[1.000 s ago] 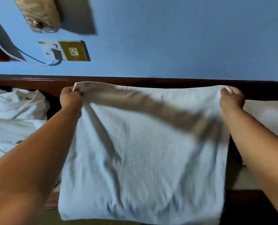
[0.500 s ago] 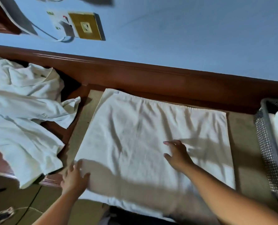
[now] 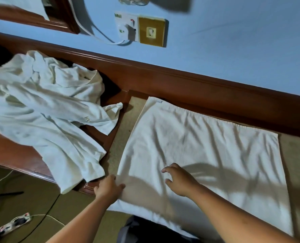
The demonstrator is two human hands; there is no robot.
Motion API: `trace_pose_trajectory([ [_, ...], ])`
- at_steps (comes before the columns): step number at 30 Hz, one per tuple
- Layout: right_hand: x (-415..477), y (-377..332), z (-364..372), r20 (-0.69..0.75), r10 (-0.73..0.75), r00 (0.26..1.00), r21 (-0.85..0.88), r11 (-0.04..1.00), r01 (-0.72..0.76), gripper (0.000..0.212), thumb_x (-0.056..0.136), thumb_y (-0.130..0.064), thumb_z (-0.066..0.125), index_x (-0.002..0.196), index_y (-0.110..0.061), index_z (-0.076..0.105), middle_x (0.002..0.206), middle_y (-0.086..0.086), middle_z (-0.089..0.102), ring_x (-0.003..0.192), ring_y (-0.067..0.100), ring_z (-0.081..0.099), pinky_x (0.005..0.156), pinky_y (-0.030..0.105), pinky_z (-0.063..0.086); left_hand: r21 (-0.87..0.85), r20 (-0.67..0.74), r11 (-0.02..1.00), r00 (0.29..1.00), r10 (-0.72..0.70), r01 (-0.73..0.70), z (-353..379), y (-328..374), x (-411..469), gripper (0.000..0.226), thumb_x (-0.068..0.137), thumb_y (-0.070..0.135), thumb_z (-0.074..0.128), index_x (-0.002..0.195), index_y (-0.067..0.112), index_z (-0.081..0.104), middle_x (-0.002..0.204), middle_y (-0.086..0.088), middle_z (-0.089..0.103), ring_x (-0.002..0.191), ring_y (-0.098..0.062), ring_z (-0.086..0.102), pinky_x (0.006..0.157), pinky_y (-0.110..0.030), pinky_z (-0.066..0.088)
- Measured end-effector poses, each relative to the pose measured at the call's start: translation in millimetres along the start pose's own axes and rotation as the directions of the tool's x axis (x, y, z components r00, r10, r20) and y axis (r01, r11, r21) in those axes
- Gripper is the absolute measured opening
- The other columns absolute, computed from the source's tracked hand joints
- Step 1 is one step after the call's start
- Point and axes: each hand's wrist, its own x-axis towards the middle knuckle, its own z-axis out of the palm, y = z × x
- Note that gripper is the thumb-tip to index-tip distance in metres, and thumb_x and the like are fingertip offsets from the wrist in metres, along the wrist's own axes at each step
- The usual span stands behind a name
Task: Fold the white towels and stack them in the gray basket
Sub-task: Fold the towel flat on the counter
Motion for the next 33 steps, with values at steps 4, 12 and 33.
trace_pose_trajectory([
  [4,24.9,-63.4,19.5,0.05,-0.088,0.995,-0.084,0.992,0.092,0.05,0.097,-0.026,0.052,0.146,-0.031,0.042,0.144,-0.006,0.038,0.124,0.018,0.052,0.098,0.031,0.044,-0.013,0.031,0.992,0.991,0.129,-0.129,-8.5,-8.6,-6.7,0.024,0.087,0.047,0.06,0.102,0.029,0.06,0.1,0.008,0.062,0.104,-0.019,0.059,0.092,-0.041,0.037],
  [12,66.2,-159.5,56.7,0.27,-0.224,0.937,-0.412,0.852,0.322,0.083,0.09,0.006,0.045,0.159,-0.03,0.016,0.165,0.007,0.009,0.129,0.036,0.048,0.09,0.042,0.047,-0.058,0.115,0.971,0.964,0.239,-0.233,-2.9,-69.8,-14.1,0.022,0.089,0.048,0.06,0.093,0.029,0.051,0.089,0.013,0.057,0.099,-0.019,0.059,0.079,-0.035,0.037],
  [33,-64.1,-23.6,31.0,-0.139,0.018,0.99,-0.401,0.913,-0.073,0.024,0.099,-0.012,0.04,0.113,-0.012,0.06,0.117,0.013,0.052,0.101,0.036,0.056,0.077,0.039,0.043,-0.088,0.139,0.728,0.715,0.685,-0.68,62.3,32.1,-138.0,0.026,0.079,0.018,0.054,0.102,0.022,0.043,0.087,-0.001,0.064,0.079,-0.027,0.062,0.066,-0.036,0.047],
])
